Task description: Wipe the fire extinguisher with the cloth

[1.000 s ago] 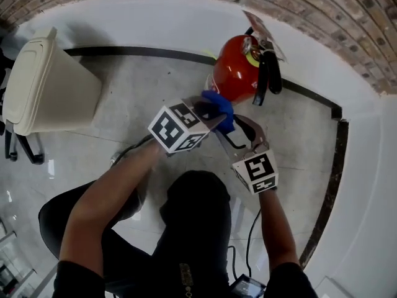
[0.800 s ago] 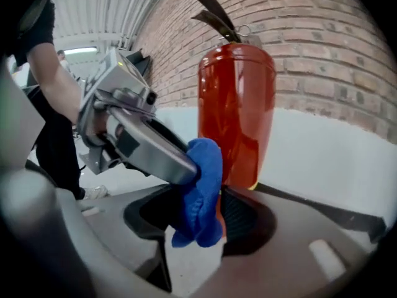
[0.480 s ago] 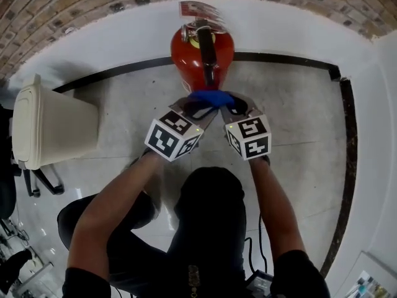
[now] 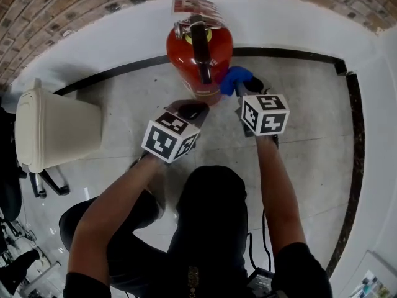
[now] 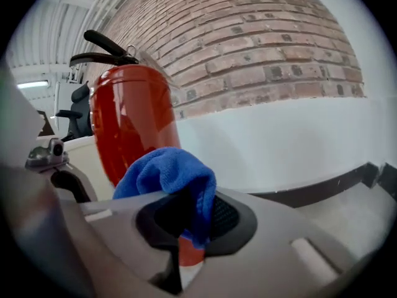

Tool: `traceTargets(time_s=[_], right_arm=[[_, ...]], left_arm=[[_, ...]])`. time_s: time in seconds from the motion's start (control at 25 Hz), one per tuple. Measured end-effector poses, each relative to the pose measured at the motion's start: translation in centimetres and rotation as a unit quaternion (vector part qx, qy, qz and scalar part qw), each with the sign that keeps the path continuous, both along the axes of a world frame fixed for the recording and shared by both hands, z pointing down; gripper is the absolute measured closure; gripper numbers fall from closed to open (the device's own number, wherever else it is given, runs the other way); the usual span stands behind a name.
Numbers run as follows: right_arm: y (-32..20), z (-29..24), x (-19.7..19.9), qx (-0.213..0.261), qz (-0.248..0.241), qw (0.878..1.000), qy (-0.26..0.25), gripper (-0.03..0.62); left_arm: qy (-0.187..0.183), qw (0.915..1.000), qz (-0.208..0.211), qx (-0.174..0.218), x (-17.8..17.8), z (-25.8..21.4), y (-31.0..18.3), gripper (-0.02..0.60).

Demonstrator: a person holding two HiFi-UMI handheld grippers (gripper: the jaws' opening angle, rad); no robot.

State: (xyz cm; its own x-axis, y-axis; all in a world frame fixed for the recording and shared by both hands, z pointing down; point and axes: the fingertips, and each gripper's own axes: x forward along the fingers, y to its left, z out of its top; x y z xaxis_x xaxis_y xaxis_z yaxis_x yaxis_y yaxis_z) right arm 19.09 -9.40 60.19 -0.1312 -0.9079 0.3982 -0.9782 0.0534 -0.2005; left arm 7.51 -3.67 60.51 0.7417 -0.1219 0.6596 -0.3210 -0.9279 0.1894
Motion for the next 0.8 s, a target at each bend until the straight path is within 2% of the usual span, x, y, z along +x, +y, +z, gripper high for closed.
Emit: traceTargets(time_s=[0.2,0.48,0.64,0.8], right_arm=[[-4.3,1.1,1.8,-0.002,-0.018,1.0,0.0,0.553],[-9.6,5.5,1.3,-0.02,-0.105,0.994,-0.011,0.553],[-9.7,7.6,1.0,-0.027,-0.136,0.99,-0.01,0.553],[-7.2,8.8,0.6,-0.034,-0.152,0.988,0.0,0.554]], left_arm=[[-0.006,0.9999,-0.008,-0.002,-0.8,1.0,-0.8,0.574],[-0.011,0.9996,-0.021,-0.016,-1.7,2.9,-1.6,0.574],[-0.012,0.9995,-0.024,-0.016,-1.8,3.8,-1.6,0.574],[-0.019,0.9991,-0.035,-0.018,-1.8,4.6,-1.6,0.574]])
